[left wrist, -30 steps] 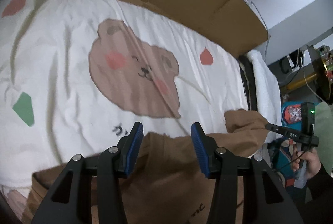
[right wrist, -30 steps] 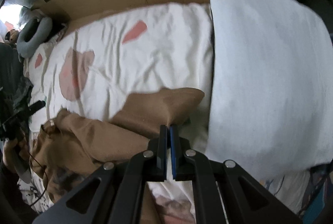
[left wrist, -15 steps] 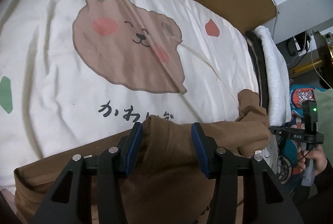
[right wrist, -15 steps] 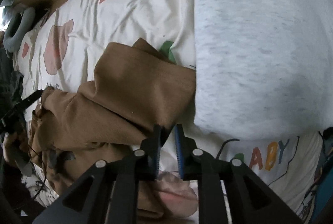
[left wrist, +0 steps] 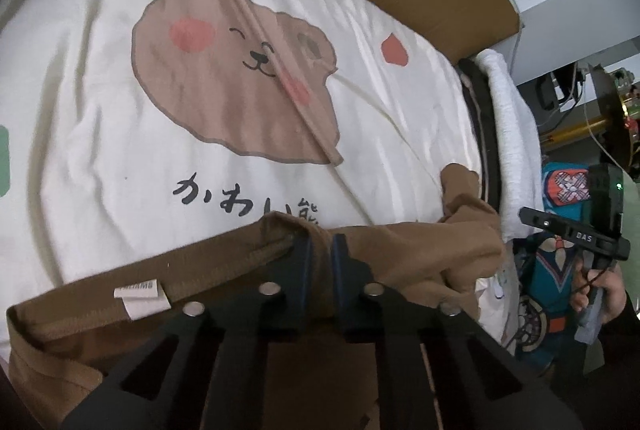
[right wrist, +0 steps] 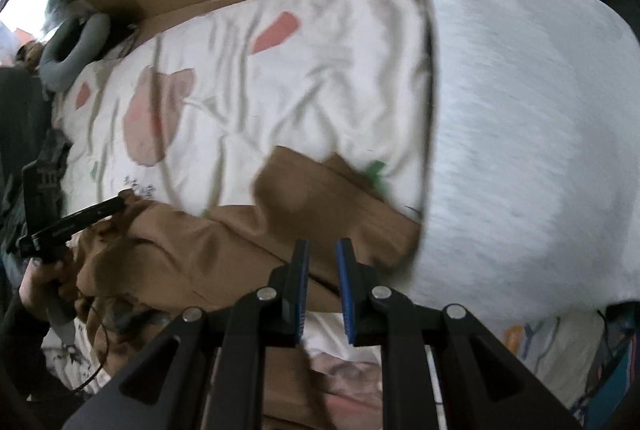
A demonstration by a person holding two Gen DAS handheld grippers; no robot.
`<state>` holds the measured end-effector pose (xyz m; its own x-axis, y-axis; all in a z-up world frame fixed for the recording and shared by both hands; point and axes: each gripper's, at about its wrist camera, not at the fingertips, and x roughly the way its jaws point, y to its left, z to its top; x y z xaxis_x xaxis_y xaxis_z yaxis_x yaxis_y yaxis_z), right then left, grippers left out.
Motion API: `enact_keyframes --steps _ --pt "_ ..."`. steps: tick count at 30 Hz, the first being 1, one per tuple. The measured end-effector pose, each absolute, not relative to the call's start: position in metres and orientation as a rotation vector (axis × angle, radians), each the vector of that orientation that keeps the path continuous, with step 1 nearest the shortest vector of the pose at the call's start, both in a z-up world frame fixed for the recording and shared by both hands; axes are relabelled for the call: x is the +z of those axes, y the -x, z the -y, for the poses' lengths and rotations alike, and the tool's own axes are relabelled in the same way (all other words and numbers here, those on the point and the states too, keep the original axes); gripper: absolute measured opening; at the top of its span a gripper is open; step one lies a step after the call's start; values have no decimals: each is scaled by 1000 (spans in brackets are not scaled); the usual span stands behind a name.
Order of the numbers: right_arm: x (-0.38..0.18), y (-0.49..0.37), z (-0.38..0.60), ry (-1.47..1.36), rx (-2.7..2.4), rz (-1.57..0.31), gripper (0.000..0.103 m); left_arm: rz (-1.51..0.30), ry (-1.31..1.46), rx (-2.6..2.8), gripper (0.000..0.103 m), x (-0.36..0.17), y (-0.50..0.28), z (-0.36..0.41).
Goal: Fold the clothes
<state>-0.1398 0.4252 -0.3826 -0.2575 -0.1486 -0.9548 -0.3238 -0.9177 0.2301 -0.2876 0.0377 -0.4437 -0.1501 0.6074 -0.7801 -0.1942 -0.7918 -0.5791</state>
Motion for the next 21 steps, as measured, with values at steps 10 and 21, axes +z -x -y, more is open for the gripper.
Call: enact_keyframes --steps 10,21 --pt "-395 175 -372 2013 2486 -497 15 529 1559 1962 2 -431 258 -32" --pt "-411 200 -348 2114 2543 -363 33 462 1566 1937 0 -430 223 -39"
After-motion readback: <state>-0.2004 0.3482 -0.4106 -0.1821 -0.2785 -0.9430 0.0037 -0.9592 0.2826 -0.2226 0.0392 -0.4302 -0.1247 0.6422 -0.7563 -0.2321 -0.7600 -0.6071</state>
